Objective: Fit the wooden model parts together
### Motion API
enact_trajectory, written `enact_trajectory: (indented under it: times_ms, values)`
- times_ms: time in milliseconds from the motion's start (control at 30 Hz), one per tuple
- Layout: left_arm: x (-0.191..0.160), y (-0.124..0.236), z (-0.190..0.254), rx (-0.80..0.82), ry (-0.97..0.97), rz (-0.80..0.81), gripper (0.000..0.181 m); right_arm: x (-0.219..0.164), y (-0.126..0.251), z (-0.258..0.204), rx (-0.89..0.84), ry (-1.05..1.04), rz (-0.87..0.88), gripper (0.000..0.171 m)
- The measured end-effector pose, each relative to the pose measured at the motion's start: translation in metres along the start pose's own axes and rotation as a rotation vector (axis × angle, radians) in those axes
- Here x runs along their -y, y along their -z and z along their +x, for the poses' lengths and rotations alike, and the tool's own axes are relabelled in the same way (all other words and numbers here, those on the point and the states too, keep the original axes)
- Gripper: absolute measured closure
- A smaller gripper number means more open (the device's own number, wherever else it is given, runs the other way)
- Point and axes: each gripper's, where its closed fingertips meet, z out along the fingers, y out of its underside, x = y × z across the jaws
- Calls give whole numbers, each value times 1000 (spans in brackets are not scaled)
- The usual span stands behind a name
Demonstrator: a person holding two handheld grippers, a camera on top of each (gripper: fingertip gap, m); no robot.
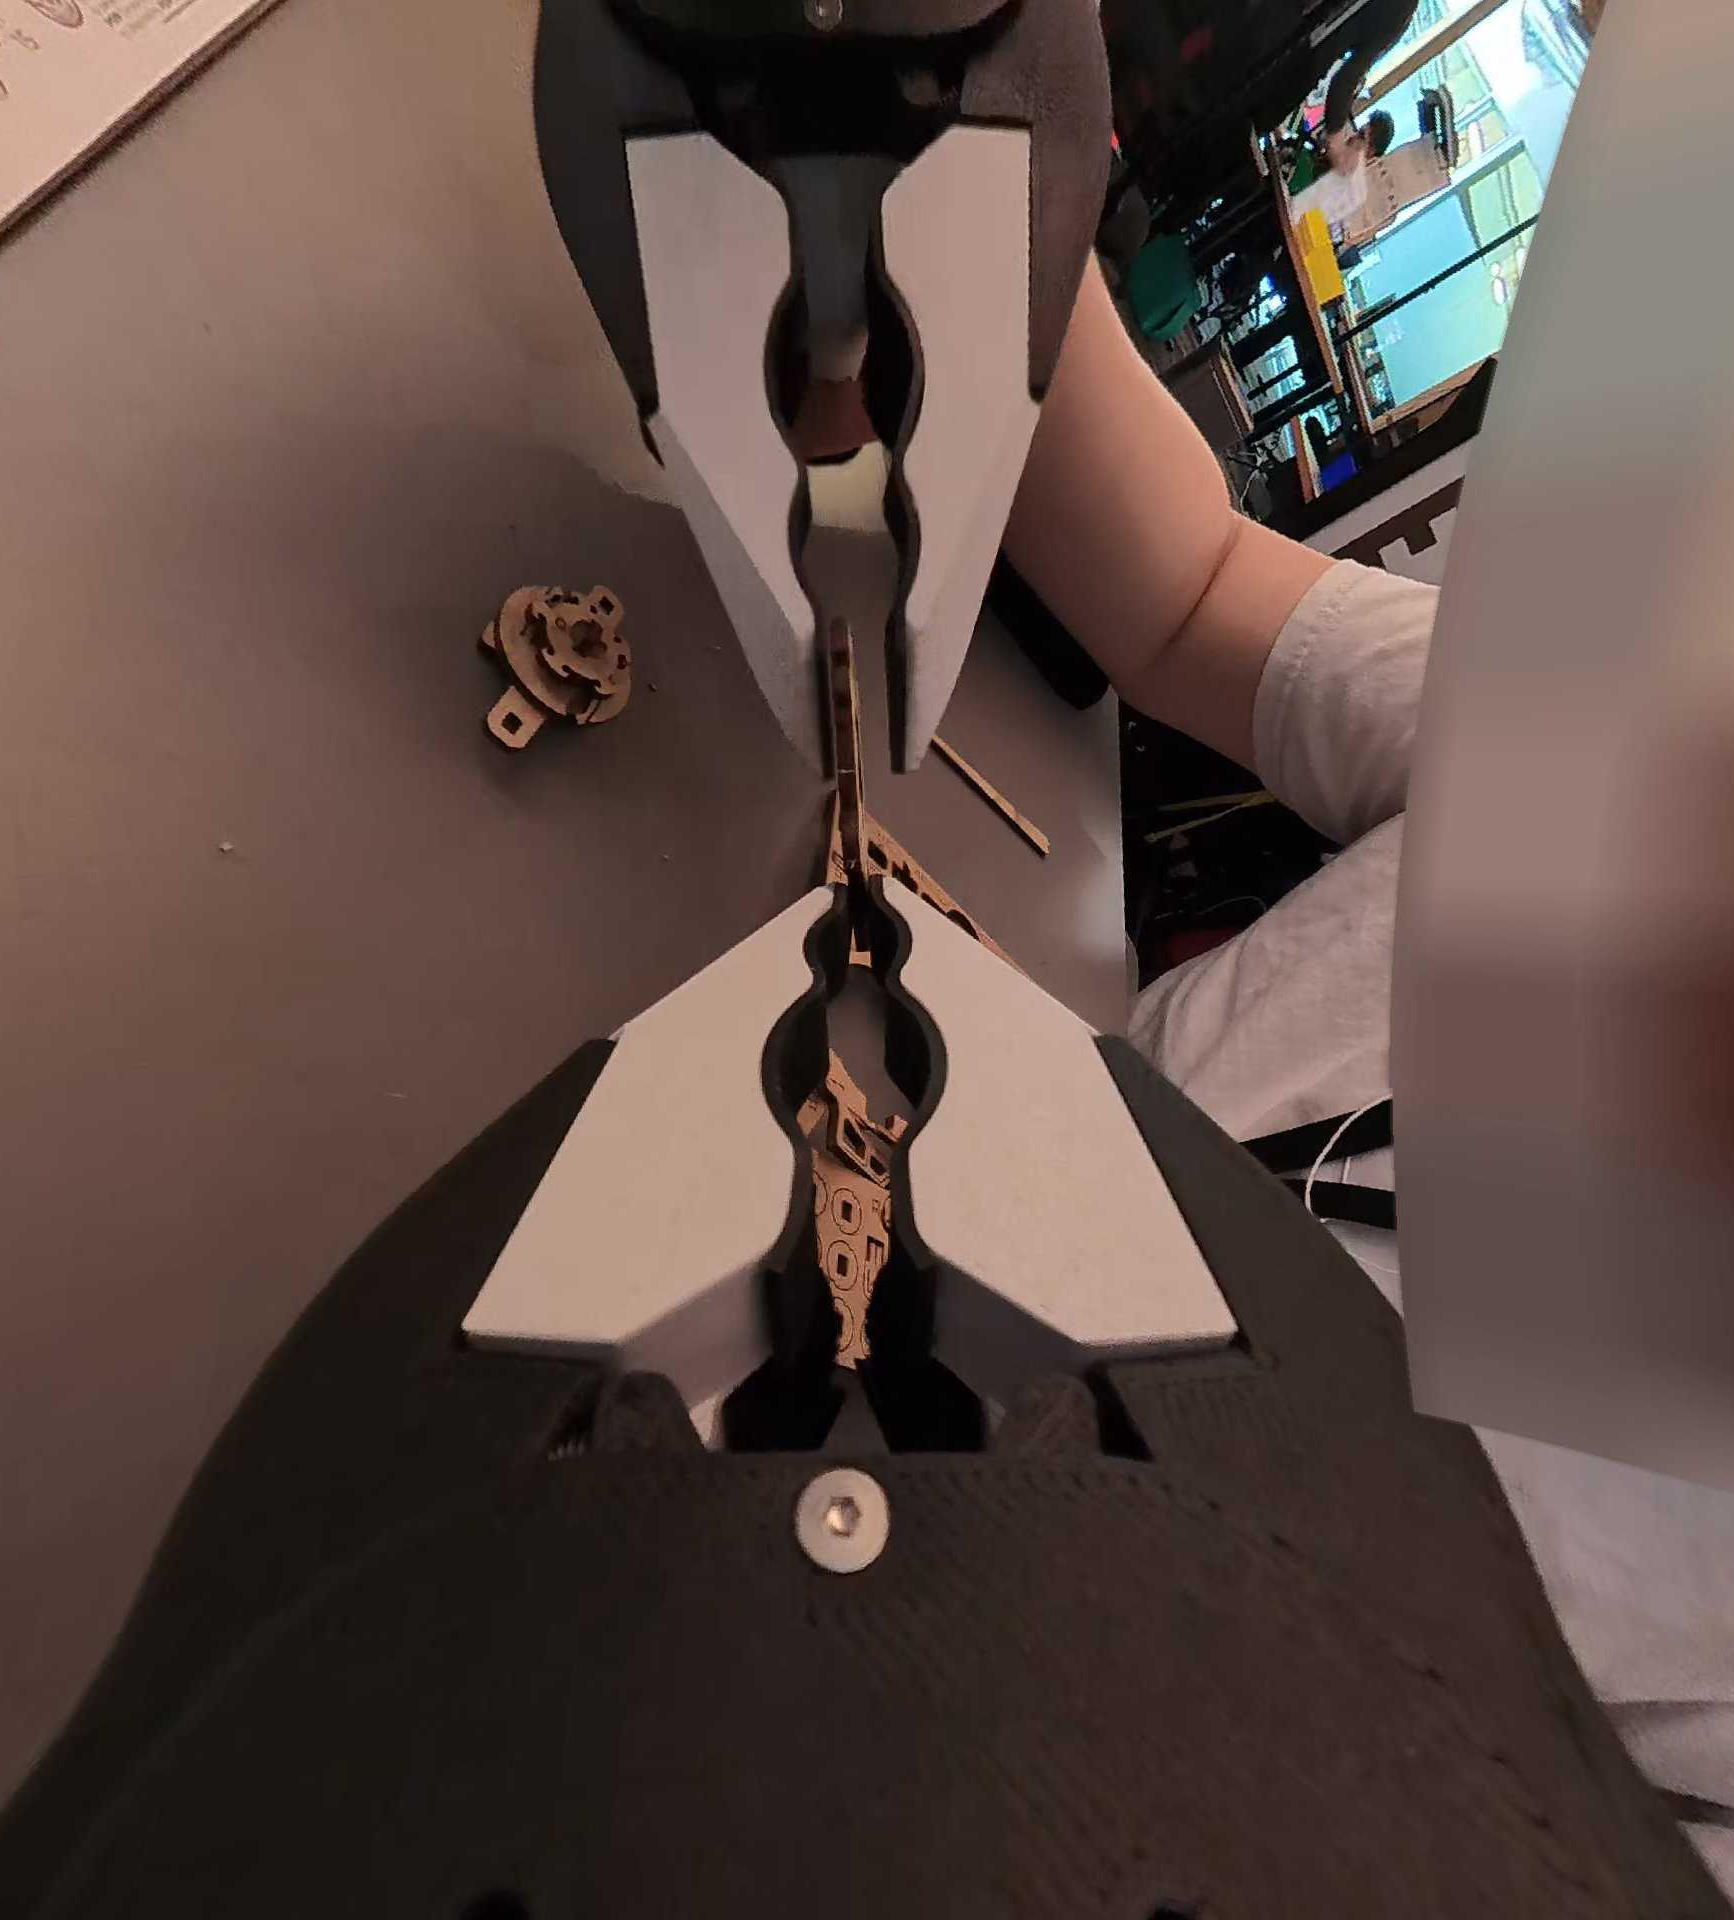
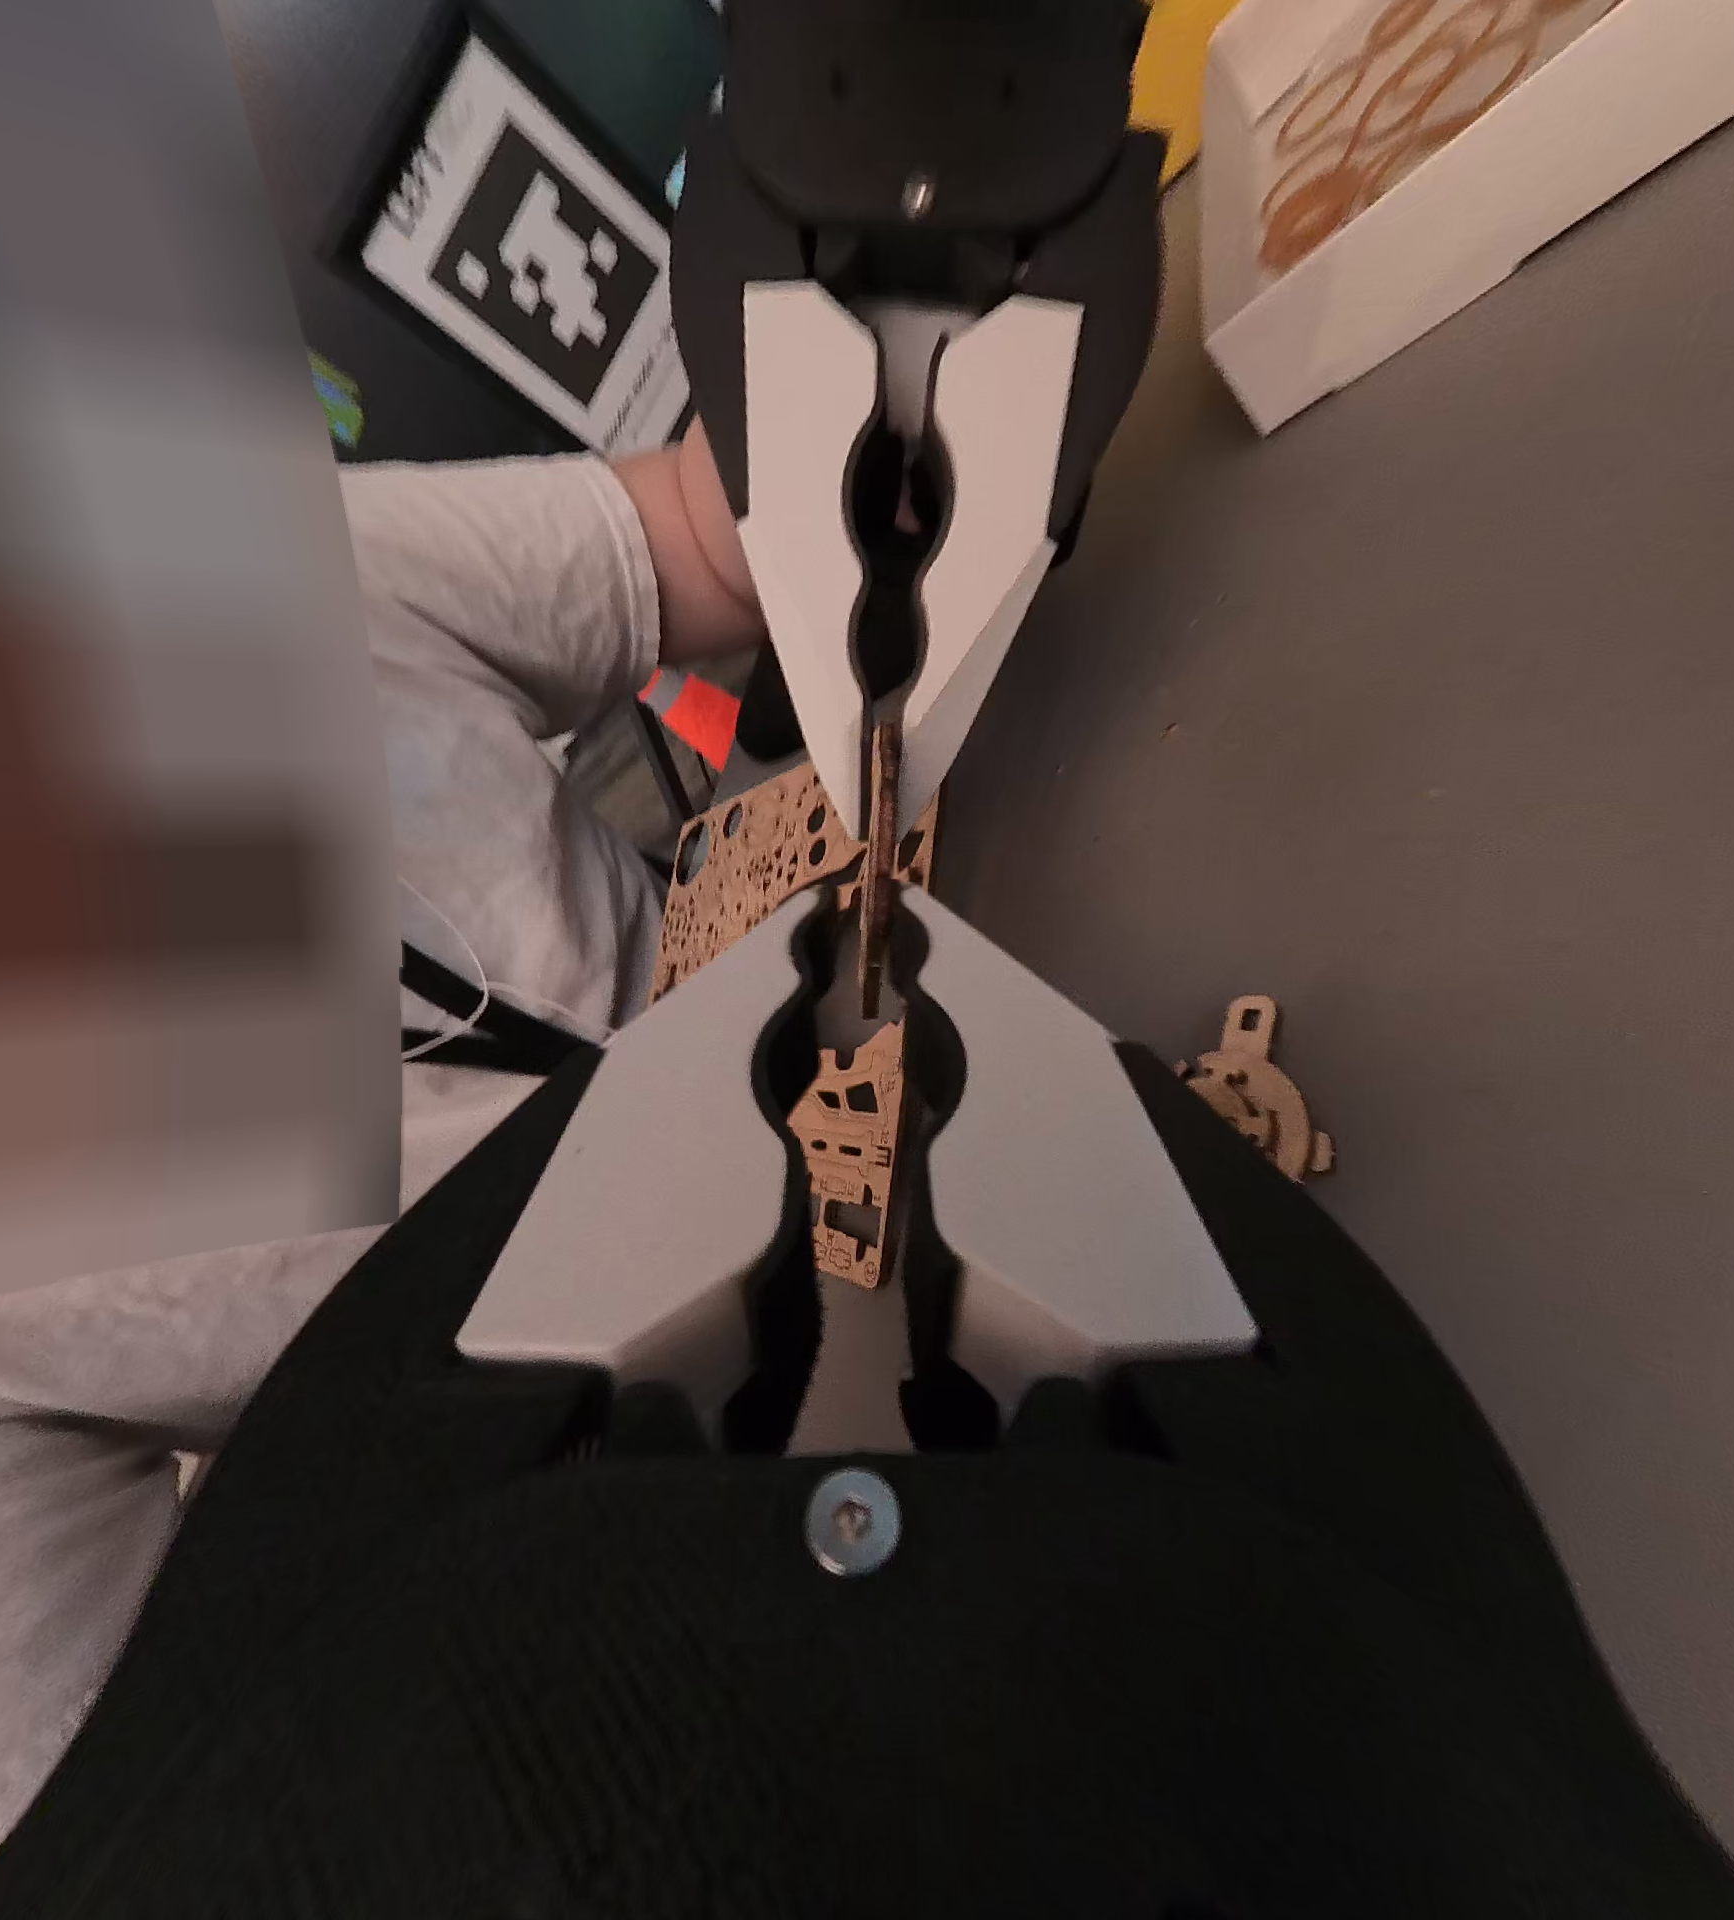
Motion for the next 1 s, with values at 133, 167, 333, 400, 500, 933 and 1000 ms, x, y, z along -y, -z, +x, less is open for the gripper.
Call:
enact_trajectory:
  times_ms: [133,167,333,400,500,933,1000]
  values:
    - [-2,-1,2,-5,-14,-15,181,-5,-4,-1,-8,5,-37,170]
    - [-2,-1,3,-4,-21,-17,181,-5,-4,-1,-9,0,-39,170]
    - [-1,-1,2,-12,-23,-10,178,-11,-2,4,-17,-37,-56,170]
    - [1,0,2,-22,-11,-3,173,-15,-1,5,-19,-48,-72,170]
    - [2,2,2,-41,-9,10,172,-21,1,7,-21,-61,-93,171]
    - [-7,-10,-14,50,-121,-46,172,-41,32,3,4,-44,-159,171]
    - [-8,-10,-19,74,-129,-51,171,-43,35,6,-1,-51,-161,170]
